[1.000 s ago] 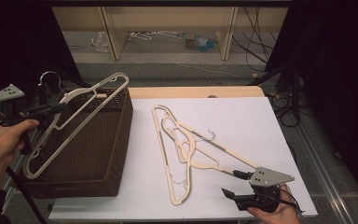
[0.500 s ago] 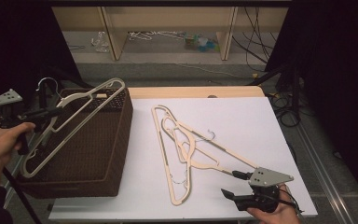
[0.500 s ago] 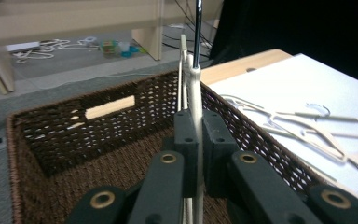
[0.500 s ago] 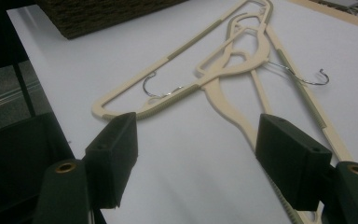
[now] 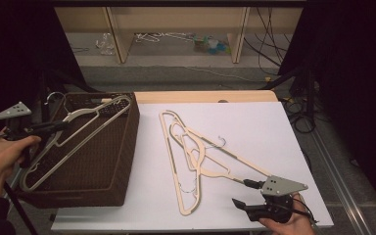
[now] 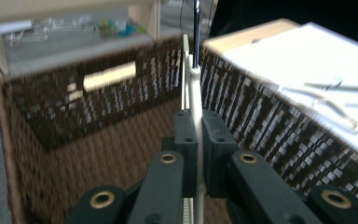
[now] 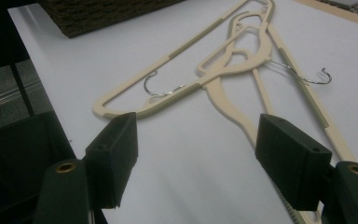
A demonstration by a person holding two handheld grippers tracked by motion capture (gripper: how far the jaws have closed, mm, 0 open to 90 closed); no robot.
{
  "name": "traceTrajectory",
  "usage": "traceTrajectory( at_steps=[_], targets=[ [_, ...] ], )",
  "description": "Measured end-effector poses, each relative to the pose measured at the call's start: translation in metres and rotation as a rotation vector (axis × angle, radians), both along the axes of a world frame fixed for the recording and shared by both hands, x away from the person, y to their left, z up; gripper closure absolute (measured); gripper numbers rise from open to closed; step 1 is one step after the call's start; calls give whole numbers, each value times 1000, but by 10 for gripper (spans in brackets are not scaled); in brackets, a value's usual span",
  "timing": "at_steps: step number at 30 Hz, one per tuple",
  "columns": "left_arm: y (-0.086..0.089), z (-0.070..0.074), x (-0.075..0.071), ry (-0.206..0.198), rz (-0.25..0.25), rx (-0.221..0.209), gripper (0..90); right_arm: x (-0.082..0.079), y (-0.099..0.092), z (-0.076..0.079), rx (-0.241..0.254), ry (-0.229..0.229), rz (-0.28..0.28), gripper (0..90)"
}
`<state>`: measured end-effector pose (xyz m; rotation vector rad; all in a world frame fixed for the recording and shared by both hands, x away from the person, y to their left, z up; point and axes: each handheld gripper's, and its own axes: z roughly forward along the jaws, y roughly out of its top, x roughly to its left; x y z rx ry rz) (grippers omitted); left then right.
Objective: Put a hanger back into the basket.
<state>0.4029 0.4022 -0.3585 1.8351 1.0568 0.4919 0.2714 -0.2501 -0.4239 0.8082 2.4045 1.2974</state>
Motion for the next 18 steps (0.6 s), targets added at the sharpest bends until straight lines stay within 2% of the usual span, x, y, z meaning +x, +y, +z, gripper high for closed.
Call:
traceTrajectory(
  at_steps=[1,2,6,9,12,15,18],
  targets=[
    [0,0,0,0,0,0,857,0,0,0,0,0,0,309],
    [-2,-7,2,21,12,-3,856,0,0,0,-1,-2,2,309],
    [-5,-16,6,73,50,7,853,0,0,0,-3,3,3,308],
    [-4,-20,9,91,88,-9,843,0,0,0,-3,-3,2,309],
    [1,-20,9,72,125,1,816,0,0,0,-2,1,2,309],
    [4,-21,8,78,145,14,806,0,0,0,-3,0,5,309],
    [8,-22,4,88,209,52,774,0,0,0,-4,3,8,309]
  ],
)
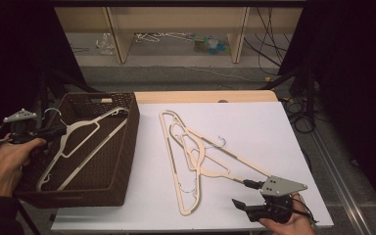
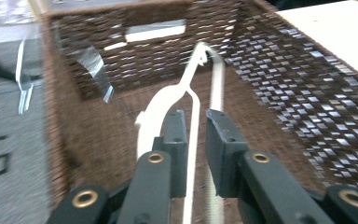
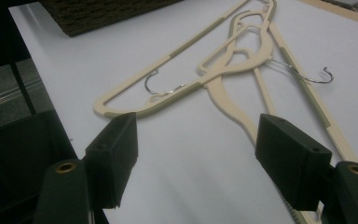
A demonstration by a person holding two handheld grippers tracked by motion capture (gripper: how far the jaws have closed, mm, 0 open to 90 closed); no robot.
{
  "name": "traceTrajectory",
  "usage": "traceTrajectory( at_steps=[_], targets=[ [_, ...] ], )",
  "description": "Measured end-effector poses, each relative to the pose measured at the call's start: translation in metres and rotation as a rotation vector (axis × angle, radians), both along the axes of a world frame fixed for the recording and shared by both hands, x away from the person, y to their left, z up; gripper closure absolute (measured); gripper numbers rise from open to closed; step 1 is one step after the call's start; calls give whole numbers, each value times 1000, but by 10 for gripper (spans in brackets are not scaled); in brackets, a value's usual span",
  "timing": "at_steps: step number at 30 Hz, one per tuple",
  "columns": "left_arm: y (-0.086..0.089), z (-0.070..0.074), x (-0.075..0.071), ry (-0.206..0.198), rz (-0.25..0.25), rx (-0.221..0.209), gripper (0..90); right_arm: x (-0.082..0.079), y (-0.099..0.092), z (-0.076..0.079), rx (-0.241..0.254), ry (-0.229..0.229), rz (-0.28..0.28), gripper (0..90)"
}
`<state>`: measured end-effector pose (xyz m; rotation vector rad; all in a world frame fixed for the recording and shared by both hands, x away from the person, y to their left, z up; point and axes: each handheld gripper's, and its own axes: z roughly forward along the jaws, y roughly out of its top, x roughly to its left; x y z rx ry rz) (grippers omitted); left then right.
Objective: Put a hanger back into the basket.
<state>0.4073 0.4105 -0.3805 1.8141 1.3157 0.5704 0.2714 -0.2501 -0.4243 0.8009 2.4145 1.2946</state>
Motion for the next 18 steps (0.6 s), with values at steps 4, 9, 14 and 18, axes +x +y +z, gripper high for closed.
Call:
traceTrajectory(
  at_steps=[4,9,14,18],
  targets=[
    [0,1,-4,-1,28,-4,732,0,0,0,1,1,-1,308],
    [-14,8,-16,-48,4,-36,679,0,1,-1,0,1,-4,309],
    [-40,15,-29,-78,-47,-75,594,0,2,-2,-4,3,-2,308],
    [-67,22,-43,-99,-104,-103,513,0,2,-2,-4,2,-3,308]
  ],
)
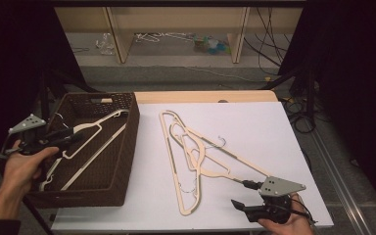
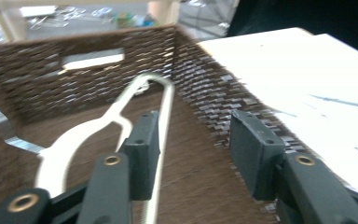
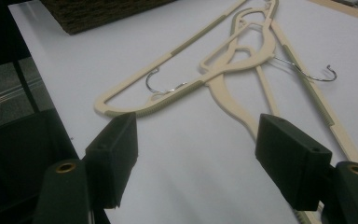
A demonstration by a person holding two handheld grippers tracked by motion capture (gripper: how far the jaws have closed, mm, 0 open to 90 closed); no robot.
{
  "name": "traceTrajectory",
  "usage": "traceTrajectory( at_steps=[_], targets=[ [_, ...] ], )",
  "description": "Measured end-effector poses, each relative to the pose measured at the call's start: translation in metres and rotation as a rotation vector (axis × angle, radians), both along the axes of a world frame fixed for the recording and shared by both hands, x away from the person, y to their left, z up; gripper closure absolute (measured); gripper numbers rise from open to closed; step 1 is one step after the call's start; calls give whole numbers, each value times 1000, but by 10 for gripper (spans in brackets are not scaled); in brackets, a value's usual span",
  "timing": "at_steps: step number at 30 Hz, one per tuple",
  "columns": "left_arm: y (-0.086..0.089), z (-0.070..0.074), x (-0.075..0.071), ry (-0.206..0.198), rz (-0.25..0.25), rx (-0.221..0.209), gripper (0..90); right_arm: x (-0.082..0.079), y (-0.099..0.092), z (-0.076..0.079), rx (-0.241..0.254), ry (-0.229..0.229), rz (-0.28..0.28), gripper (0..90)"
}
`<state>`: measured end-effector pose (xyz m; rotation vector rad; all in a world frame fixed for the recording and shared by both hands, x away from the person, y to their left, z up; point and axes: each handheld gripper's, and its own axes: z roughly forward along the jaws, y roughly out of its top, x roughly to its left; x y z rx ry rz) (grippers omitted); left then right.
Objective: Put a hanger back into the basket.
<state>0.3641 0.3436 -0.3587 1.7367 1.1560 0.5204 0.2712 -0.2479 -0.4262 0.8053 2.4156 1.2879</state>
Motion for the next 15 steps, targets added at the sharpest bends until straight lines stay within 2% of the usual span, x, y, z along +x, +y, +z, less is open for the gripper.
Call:
traceTrajectory(
  at_steps=[3,5,8,10,11,12,13,14,15],
  targets=[
    [-20,3,-11,-17,-25,-27,440,0,0,0,-1,1,2,308],
    [-36,3,-18,-25,-50,-55,425,0,0,-1,2,1,2,307],
    [-62,2,-29,-42,-108,-45,385,0,0,-2,5,5,-4,305],
    [-67,1,-32,-47,-125,-44,366,0,0,-3,4,8,-6,301],
    [-84,-2,-39,-48,-148,-57,357,1,0,-3,5,11,-7,300],
    [-92,-4,-42,-47,-157,-58,346,1,0,-4,7,17,-11,298],
    [-99,-5,-44,-48,-184,-39,337,1,0,-5,4,10,-12,297],
    [-99,-5,-44,-48,-184,-39,334,1,0,-5,4,10,-12,297],
    [-113,-10,-49,-52,-227,-29,334,2,0,-6,6,14,-13,294]
  ],
)
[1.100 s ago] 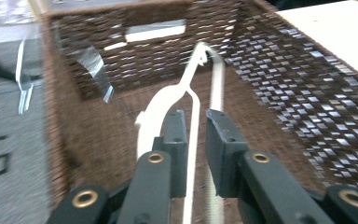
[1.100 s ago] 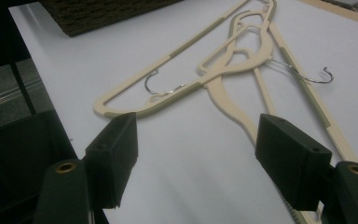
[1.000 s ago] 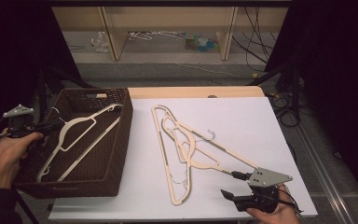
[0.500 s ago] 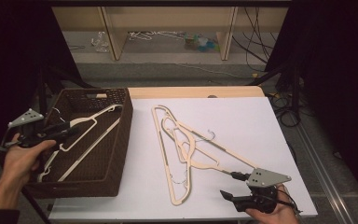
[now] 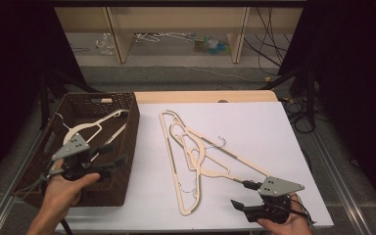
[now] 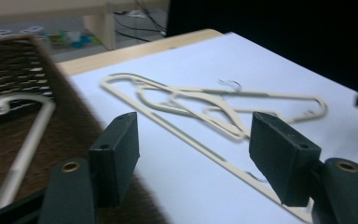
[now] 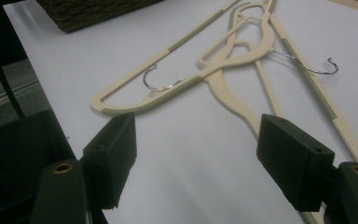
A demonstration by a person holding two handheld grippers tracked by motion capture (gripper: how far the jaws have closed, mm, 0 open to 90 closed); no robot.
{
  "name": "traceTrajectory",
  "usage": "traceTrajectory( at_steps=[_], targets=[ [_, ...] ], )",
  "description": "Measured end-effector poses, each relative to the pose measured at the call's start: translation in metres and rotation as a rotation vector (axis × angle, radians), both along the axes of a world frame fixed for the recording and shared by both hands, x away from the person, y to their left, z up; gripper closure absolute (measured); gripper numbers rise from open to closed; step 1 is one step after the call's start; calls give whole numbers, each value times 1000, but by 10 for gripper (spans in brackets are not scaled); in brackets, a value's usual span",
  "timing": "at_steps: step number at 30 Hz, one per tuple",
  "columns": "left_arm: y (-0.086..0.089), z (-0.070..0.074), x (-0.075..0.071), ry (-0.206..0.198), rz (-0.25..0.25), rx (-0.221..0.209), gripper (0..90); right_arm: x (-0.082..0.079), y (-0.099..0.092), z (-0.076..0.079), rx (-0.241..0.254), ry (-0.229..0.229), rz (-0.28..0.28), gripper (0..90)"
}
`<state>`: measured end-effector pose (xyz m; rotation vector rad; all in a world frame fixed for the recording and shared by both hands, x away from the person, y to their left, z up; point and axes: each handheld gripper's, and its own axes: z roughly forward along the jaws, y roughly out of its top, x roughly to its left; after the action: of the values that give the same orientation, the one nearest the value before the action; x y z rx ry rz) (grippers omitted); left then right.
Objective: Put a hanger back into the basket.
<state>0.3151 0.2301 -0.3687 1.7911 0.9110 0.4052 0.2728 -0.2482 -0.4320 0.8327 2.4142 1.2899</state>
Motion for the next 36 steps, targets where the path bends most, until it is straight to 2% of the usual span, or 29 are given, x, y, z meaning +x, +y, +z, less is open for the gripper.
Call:
traceTrajectory(
  at_steps=[1,2,4,5,6,8,10,12,13,14,17,23,27,29,32,33,36],
  targets=[
    [0,0,0,0,0,0,333,0,0,0,0,0,0,294],
    [-13,-5,-5,-7,-22,16,329,0,-1,-1,5,4,-7,289],
    [-25,-9,-10,-9,-52,19,323,1,-1,-1,8,12,-15,287],
    [-25,-9,-10,-9,-52,19,319,1,-1,-2,11,13,-17,283],
    [-35,-13,-15,-13,-76,24,312,1,-2,-2,11,15,-18,275],
    [-43,-17,-19,-14,-91,32,300,2,-3,-3,11,7,-27,271],
    [-51,-22,-24,-23,-96,36,291,2,-4,-4,28,19,-27,267],
    [-56,-27,-27,-23,-117,54,273,2,-4,-4,15,15,-42,263],
    [-58,-30,-29,-19,-125,45,264,2,-4,-4,15,15,-46,253],
    [-58,-30,-29,-19,-125,45,251,2,-4,-4,15,15,-46,253],
    [-63,-43,-36,-14,-125,25,208,2,-3,-5,15,25,-53,237],
    [-63,-51,-43,-65,-114,54,193,3,-1,-6,23,22,-65,209],
    [-63,-54,-44,-75,-120,63,194,3,0,-7,25,19,-72,201],
    [-64,-55,-45,-69,-114,57,194,3,0,-6,26,21,-72,199],
    [-64,-57,-44,-71,-113,73,193,5,2,-7,20,24,-84,192],
    [-65,-58,-44,-64,-113,60,193,5,4,-7,17,33,-90,192],
    [-65,-59,-44,-68,-110,68,194,10,11,-8,-3,28,-98,196]
  ],
)
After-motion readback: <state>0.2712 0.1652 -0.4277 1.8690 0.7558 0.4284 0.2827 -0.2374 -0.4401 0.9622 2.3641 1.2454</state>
